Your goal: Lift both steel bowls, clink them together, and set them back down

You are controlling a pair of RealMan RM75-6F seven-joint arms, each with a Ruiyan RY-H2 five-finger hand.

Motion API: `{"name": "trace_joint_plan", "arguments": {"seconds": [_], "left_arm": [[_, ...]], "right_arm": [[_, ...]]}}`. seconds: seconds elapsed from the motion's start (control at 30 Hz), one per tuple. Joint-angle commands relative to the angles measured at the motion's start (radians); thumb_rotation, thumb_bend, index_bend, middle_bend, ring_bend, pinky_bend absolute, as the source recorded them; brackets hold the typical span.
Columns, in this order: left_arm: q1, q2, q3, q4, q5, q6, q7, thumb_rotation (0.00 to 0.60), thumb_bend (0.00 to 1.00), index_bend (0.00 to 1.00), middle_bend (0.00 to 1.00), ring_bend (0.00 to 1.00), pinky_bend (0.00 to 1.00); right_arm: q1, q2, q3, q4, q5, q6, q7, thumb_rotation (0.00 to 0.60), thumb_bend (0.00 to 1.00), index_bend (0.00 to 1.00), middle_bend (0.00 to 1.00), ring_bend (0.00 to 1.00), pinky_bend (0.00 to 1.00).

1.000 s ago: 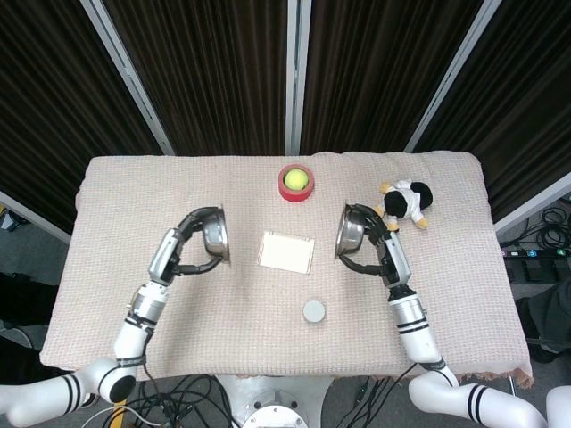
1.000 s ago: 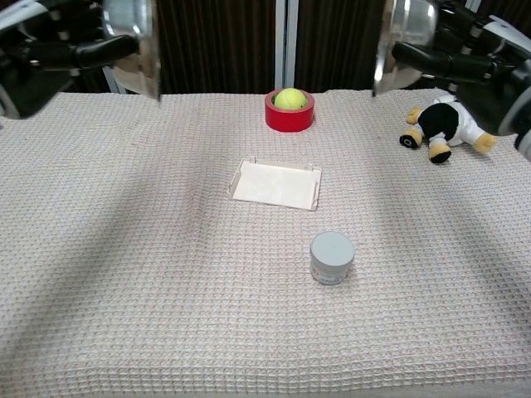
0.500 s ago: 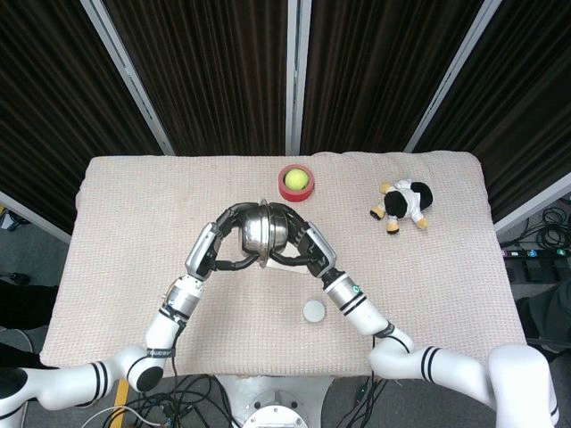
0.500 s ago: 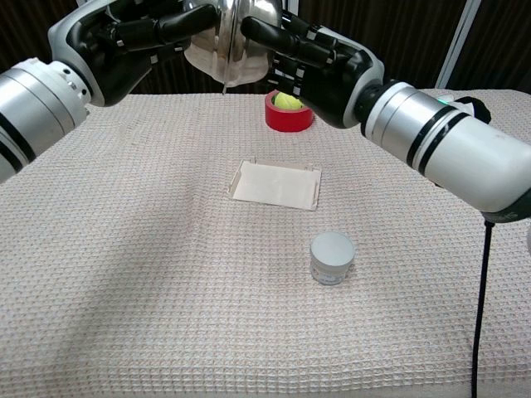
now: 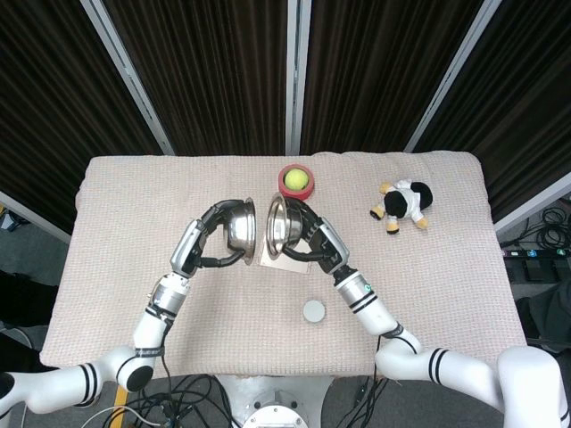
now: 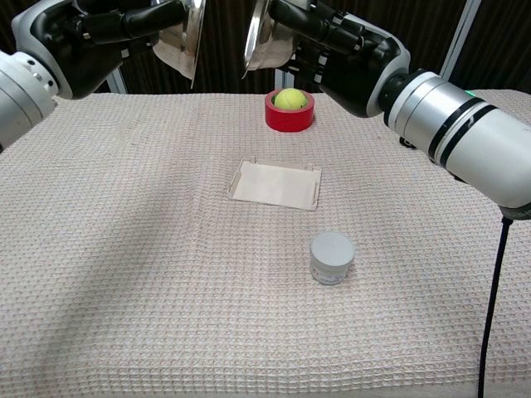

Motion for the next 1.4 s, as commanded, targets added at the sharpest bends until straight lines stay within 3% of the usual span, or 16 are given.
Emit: {"name": "trace_joint_plan", "arguments": {"seconds": [0.03,0.17,0.4,0.73,0.97,1.07,1.2,1.3,1.4], "left_arm": [[-0.008,-0.008,0.014,-0.006,0.017,-0.007,-0.001,0.600,0.28,0.41,0.39,0.36,0.53],[-0.016,-0.011,0.009,-0.004,0.020,-0.004,0.013,0.600,0.28,0.41,0.39,0.36,0.53],[0.025,0.040,-0.020,-0.006,-0.022,0.035,0.000,0.600,0.28,0.41,0.39,0.36,0.53],[-0.006,-0.001,0.001,-0.018,0.010,0.015,0.013,0.600,0.27,0.41,0.39,0.36,0.53],[0.046,0.074,0.009,0.012,-0.020,0.037,0.029,0.600,0.27,0.41,0.39,0.36,0.53],[0.060,0.126,0.043,0.066,-0.021,0.005,0.096,0.600,0.27,0.43,0.39,0.36,0.53],[0.049,0.269,0.140,0.142,0.051,-0.085,0.313,0.600,0.26,0.44,0.42,0.37,0.53],[0.033,0.338,0.172,0.128,0.052,-0.147,0.520,0.600,0.24,0.45,0.41,0.37,0.53],[0.023,0.359,0.192,0.083,0.002,-0.215,0.734,0.600,0.22,0.45,0.41,0.36,0.51]], "right_arm": [[0.038,-0.026,0.006,0.007,-0.003,-0.030,-0.003,0.600,0.20,0.44,0.34,0.27,0.40],[0.062,-0.044,0.002,0.011,-0.013,-0.035,-0.006,0.600,0.20,0.44,0.34,0.27,0.40],[-0.004,0.002,0.000,-0.009,0.022,0.027,0.001,0.600,0.20,0.44,0.34,0.27,0.40],[0.088,-0.049,0.010,-0.006,-0.004,-0.040,-0.021,0.600,0.20,0.44,0.34,0.27,0.40],[-0.035,0.043,-0.039,-0.017,0.011,0.066,-0.068,0.600,0.21,0.44,0.34,0.27,0.40],[-0.097,0.097,-0.092,-0.016,0.019,0.105,-0.274,0.600,0.21,0.44,0.34,0.27,0.40],[-0.202,0.192,-0.177,-0.087,0.106,0.168,-0.935,0.600,0.25,0.44,0.34,0.27,0.40],[-0.274,0.266,-0.220,-0.239,0.240,0.218,-1.379,0.600,0.25,0.44,0.34,0.27,0.40],[-0.326,0.308,-0.240,-0.374,0.360,0.292,-1.655,0.600,0.25,0.44,0.33,0.27,0.40]]}}
